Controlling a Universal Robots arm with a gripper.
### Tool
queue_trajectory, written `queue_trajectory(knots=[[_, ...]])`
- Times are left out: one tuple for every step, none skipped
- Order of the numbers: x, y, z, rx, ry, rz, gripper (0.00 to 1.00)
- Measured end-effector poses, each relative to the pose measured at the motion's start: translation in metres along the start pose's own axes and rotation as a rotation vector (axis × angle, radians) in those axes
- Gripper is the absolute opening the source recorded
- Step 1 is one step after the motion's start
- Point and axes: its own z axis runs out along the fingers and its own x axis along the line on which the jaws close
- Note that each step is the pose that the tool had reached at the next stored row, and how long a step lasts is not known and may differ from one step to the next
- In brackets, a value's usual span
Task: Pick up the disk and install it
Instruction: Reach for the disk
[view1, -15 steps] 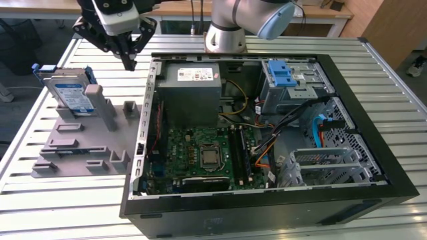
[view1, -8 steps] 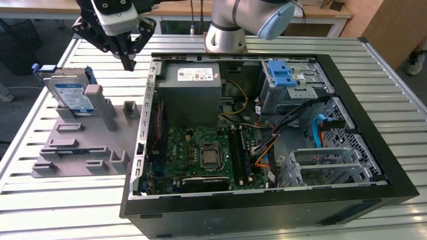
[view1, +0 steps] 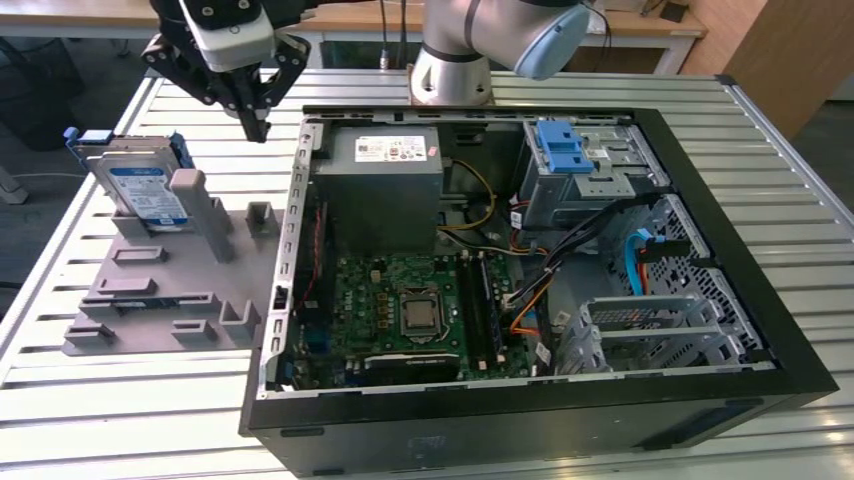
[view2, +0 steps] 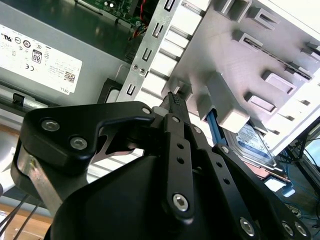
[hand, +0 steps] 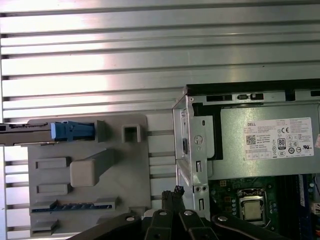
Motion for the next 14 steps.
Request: queue_trajectory(knots=[[0.0002, 0.0000, 0.0000, 0.0000, 0.0000, 0.000, 0.11], [0.0004, 0.0000, 0.0001, 0.0000, 0.0000, 0.000, 0.11], [0.0005, 0.0000, 0.0001, 0.0000, 0.0000, 0.000, 0.11], [0.0007, 0.0000, 0.0001, 0.0000, 0.0000, 0.000, 0.11], [0.0009, -0.0001, 0.0002, 0.0000, 0.0000, 0.000, 0.11], [0.0011, -0.0001, 0.0002, 0.0000, 0.0000, 0.000, 0.11], [0.0013, -0.0001, 0.0003, -0.0001, -0.0001, 0.000, 0.11], [0.0015, -0.0001, 0.0003, -0.0001, -0.0001, 0.000, 0.11], [0.0017, -0.0001, 0.0003, 0.0000, -0.0001, 0.000, 0.11], [0.0019, -0.0002, 0.0004, -0.0001, 0.0000, 0.000, 0.11], [0.0021, -0.0002, 0.0004, 0.0000, 0.0000, 0.000, 0.11], [0.0024, -0.0002, 0.0004, -0.0001, 0.0000, 0.000, 0.11], [0.0026, -0.0002, 0.0004, -0.0001, -0.0001, 0.000, 0.11], [0.0028, -0.0002, 0.0005, 0.0000, 0.0000, 0.000, 0.11]])
